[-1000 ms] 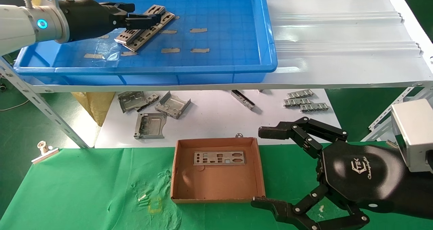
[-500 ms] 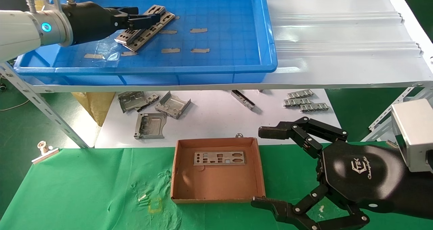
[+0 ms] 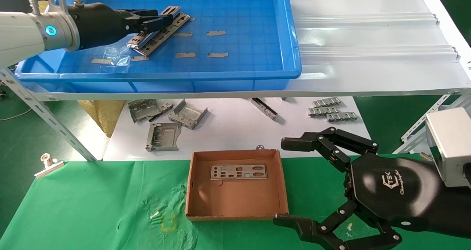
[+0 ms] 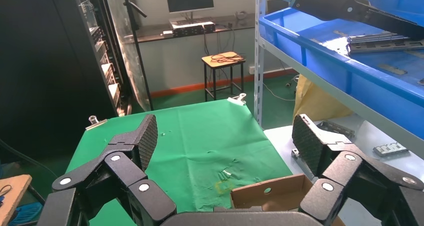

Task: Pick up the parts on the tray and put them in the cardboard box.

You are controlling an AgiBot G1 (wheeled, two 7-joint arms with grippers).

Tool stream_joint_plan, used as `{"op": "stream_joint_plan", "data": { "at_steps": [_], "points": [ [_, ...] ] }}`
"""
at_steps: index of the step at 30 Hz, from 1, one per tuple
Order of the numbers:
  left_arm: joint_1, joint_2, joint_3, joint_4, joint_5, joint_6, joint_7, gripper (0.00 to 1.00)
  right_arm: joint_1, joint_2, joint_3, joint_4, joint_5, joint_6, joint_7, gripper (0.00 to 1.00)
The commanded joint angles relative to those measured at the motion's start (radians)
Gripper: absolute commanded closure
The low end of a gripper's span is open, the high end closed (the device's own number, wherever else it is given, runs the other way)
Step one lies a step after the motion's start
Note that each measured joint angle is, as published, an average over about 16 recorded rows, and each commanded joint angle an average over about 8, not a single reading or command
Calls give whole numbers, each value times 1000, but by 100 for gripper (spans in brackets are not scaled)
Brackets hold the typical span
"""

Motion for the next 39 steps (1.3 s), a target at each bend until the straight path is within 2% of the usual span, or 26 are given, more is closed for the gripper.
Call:
{"op": "stream_joint_plan", "data": {
  "at_steps": [1, 16, 26, 31, 39],
  "points": [
    [0, -1, 0, -1, 1, 2, 0, 100, 0, 0, 0, 0, 0, 0, 0, 0],
    [-21, -13, -2, -25, -2, 39, 30, 100, 0, 0, 0, 0, 0, 0, 0, 0],
    [-47, -27, -4, -43, -7, 125, 59, 100, 0, 0, 0, 0, 0, 0, 0, 0],
    [-50, -47, -6, -66, -14, 262, 92, 100, 0, 0, 0, 0, 0, 0, 0, 0],
    [-42, -98, -19, -116, -48, 627, 174, 100, 0, 0, 0, 0, 0, 0, 0, 0]
  ]
}}
